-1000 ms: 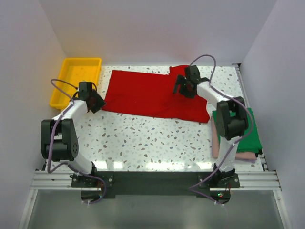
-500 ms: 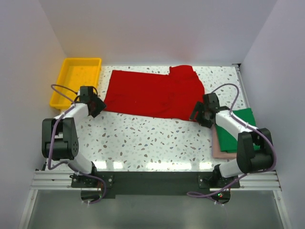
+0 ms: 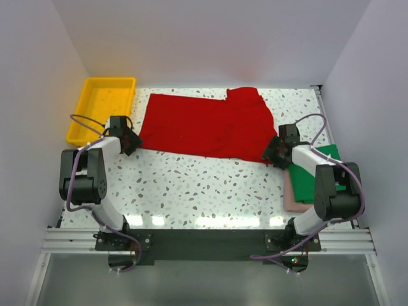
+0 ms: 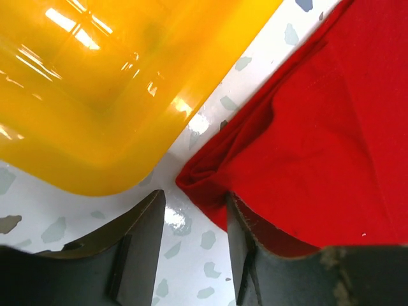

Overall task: Fold and stack the t-shirts
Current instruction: Fold the tshirt

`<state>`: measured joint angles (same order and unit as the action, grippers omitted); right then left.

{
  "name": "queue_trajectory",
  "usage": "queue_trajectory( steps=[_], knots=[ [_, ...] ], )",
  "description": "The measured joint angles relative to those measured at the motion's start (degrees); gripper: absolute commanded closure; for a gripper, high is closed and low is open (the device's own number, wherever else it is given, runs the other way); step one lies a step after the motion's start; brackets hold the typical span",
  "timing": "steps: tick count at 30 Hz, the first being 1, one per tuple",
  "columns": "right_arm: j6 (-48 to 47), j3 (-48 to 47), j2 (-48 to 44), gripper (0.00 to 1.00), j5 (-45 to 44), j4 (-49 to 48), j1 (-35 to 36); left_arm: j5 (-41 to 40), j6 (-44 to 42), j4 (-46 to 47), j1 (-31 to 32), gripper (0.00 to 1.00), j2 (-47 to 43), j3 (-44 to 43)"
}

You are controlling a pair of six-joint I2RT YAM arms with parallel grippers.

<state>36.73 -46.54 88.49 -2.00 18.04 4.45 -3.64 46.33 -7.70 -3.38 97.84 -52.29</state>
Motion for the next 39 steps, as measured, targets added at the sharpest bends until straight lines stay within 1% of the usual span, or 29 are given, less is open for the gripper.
queue_trajectory(
  steps=[2, 3, 4, 5, 6, 7, 8, 9, 10, 11, 14, 18, 21, 25, 28, 29, 34, 36, 37, 38, 39],
  knots=[
    [0.17, -0.68, 0.87, 0.42, -0.04, -0.72, -0.02, -0.26, 0.15, 0.37, 0.00, 0.59, 0.52, -0.33],
    [0.22, -1.01, 1.31, 0.46, -0.07, -0.90, -0.02, -0.31, 0.20, 0.44, 0.00, 0.60, 0.76, -0.50],
    [0.26, -1.22, 1.53, 0.48, -0.11, -1.09, -0.02, -0.35, 0.24, 0.52, 0.00, 0.65, 1.11, -0.72],
    [0.31, -1.36, 1.64, 0.53, -0.24, -1.09, -0.02, -0.39, 0.33, 0.68, 0.00, 0.69, 1.42, -0.98],
    [0.35, -1.46, 1.73, 0.64, -0.33, -1.07, -0.02, -0.46, 0.61, 0.79, 0.00, 0.72, 1.84, -1.25],
    [0.09, -1.75, 1.86, 0.70, -0.46, -0.92, -0.02, -0.50, 0.74, 0.81, 0.00, 0.79, 2.19, -1.55],
    [0.15, -2.14, 2.03, 0.81, -0.59, -0.70, -0.02, -0.48, 0.92, 0.81, 0.00, 0.85, 2.54, -1.88],
    [0.00, -2.67, 2.12, 0.84, -0.79, -0.48, -0.02, -0.48, 0.98, 0.76, 0.00, 0.89, 2.89, -2.12],
    [0.02, -3.30, 2.21, 0.88, -1.14, -0.17, -0.02, -0.44, 1.05, 0.72, 0.00, 0.96, 3.13, -2.38],
    [-0.09, -4.13, 2.25, 0.94, -1.42, 0.44, -0.02, -0.50, 1.18, 0.33, 0.00, 1.00, 3.32, -2.73],
    [-0.76, -6.82, 2.25, 1.00, -1.62, 2.10, -0.02, -1.11, 1.09, -1.64, 0.02, 1.00, 3.45, -3.82],
    [-1.44, -8.26, 1.44, 1.00, -1.62, 4.02, -0.02, -3.67, 1.07, -5.75, 0.02, 1.00, 2.32, -4.52],
    [-2.05, -8.11, -1.05, 1.00, -1.55, 6.84, -0.02, -5.51, 1.07, -8.39, 0.00, 1.00, -0.92, -3.74],
    [-2.58, -5.84, -7.61, 1.00, -1.49, 8.94, -0.04, -7.08, 1.09, -10.45, -0.17, 1.00, -8.81, 0.07],
    [-2.91, -2.60, -13.40, 1.00, -1.09, 10.60, -0.13, -7.76, 1.14, -12.07, -0.63, 1.00, -15.65, 4.52],
    [-2.95, 0.09, -17.22, 1.00, -0.50, 12.11, -0.26, -8.24, 1.18, -13.31, -0.81, 1.00, -19.06, 7.13],
    [-2.67, 6.27, -26.10, 0.95, 1.73, 15.82, -0.46, -9.03, 2.29, -16.94, -1.11, 1.00, -28.11, 14.10],
    [-2.43, 8.41, -30.14, 0.89, 2.89, 17.44, -0.46, -9.27, 2.80, -18.25, -1.16, 1.00, -31.17, 16.11],
    [-2.19, 9.38, -32.06, 0.84, 3.26, 18.23, -0.46, -9.40, 3.08, -18.82, -1.18, 1.00, -32.76, 17.11],
    [-2.03, 10.25, -33.83, 0.78, 3.78, 18.82, -0.48, -9.55, 3.48, -19.26, -1.18, 0.88, -34.32, 18.08],
    [-1.79, 11.06, -35.54, 0.57, 4.63, 19.30, -0.52, -9.73, 3.87, -19.82, -1.20, 0.79, -35.78, 18.86]
  ],
)
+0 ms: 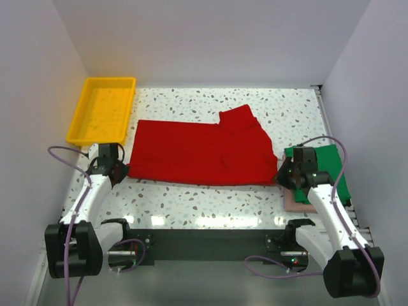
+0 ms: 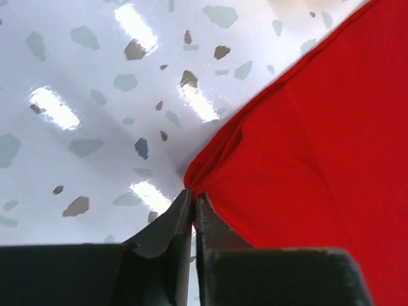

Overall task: Fold and stack the t-shirts
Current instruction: Fold the tshirt

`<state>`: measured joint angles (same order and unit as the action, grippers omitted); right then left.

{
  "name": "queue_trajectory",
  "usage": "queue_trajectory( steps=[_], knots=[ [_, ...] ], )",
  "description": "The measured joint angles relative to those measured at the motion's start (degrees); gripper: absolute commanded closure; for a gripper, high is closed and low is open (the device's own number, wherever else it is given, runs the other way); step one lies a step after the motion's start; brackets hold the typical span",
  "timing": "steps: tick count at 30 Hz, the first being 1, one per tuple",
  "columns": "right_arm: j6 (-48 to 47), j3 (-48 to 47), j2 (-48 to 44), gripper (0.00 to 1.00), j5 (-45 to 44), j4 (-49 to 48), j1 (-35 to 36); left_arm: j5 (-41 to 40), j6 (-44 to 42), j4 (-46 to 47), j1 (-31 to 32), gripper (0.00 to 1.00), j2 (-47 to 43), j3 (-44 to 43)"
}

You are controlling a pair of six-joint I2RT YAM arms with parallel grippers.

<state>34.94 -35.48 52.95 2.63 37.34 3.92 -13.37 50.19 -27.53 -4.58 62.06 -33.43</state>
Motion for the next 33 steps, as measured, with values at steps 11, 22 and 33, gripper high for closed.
queue_trajectory(
  steps=[11, 22, 33],
  knots=[
    [-1.81, -6.03, 0.74, 0.21, 1.70, 2.73, -0.24, 3.54, -4.46, 0.26, -0.24, 0.41, -4.11, -3.08],
    [-5.44, -28.76, 29.22, 0.25, 2.93, -12.41, 0.85, 1.33, -10.91, 8.15, 7.26, 0.44, 23.65, -29.49],
    [-9.33, -47.98, 49.62, 0.26, 3.41, -18.21, 1.22, -4.26, -12.98, 5.88, 8.24, 0.50, 51.52, -53.55]
  ],
)
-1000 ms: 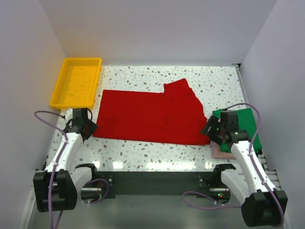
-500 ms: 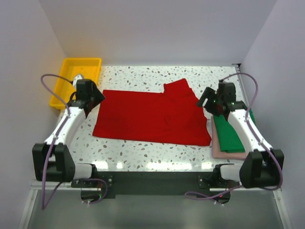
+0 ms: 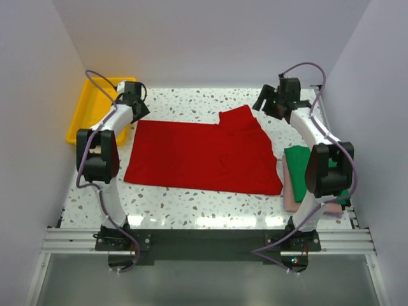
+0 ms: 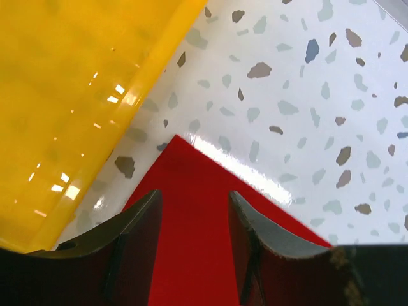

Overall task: Fold and stack the t-shirts
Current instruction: Fold the tshirt

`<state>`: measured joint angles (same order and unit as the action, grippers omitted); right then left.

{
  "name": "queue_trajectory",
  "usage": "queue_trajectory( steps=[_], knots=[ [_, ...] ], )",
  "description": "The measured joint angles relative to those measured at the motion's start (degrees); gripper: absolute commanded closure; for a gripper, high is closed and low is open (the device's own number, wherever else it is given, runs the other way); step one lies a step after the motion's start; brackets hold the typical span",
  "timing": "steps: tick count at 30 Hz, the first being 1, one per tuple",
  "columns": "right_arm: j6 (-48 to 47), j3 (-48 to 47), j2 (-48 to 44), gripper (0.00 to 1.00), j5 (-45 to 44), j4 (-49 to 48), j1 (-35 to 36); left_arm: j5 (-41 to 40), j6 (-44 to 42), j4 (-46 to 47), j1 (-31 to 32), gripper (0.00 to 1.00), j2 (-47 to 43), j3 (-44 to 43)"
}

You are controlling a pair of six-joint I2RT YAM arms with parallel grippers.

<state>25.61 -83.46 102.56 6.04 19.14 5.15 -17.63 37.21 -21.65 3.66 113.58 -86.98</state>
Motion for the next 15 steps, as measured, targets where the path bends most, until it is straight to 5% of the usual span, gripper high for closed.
queue_trajectory(
  steps=[8, 15],
  knots=[
    [-0.66, -6.40, 8.92, 0.27, 1.27, -0.76, 0.00, -2.99, 0.20, -3.63, 0.13, 0.53, 11.06, -11.32],
    [-1.31, -8.90, 11.85, 0.27, 1.29, -0.81, 0.00, -4.74, 1.27, -5.57, 0.15, 0.54, 13.11, -12.52]
  ],
)
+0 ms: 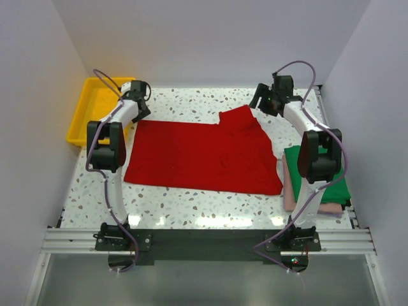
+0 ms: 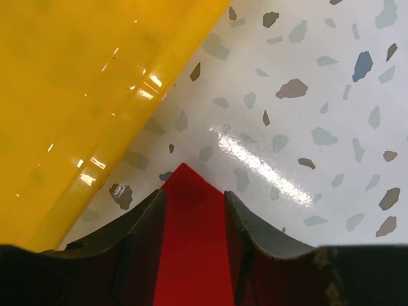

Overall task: Fold and stack the t-shirts
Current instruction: Fold the tshirt

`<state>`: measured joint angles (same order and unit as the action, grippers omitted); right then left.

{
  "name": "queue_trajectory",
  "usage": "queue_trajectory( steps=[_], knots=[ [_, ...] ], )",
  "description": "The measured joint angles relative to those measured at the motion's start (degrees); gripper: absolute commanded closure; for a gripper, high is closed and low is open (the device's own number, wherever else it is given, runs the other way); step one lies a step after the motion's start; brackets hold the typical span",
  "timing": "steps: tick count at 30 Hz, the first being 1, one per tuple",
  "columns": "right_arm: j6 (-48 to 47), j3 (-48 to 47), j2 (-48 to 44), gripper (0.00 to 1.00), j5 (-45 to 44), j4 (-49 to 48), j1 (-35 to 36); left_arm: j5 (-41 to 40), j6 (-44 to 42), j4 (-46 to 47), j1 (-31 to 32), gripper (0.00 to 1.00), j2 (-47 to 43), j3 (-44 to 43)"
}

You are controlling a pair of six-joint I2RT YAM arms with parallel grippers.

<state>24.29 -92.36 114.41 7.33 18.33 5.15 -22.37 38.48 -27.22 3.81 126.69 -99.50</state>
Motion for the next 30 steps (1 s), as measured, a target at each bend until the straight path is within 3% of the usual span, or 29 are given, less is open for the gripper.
queue_trajectory(
  steps=[10, 18, 30],
  knots=[
    [-0.66, -4.02, 6.25, 0.26, 0.24, 0.02, 0.00, -0.15, 0.96, -0.33, 0.00, 0.67, 2.34, 0.00],
    [-1.03, -8.33, 13.00, 0.26, 1.20, 0.11, 0.00, -0.13, 1.01, -0.04, 0.07, 0.90, 2.75, 0.00],
    [-2.86, -20.90, 21.94, 0.27, -5.70, 2.95, 2.21, 0.20, 0.92, 1.55, 0.07, 1.00, 2.69, 0.74]
  ],
)
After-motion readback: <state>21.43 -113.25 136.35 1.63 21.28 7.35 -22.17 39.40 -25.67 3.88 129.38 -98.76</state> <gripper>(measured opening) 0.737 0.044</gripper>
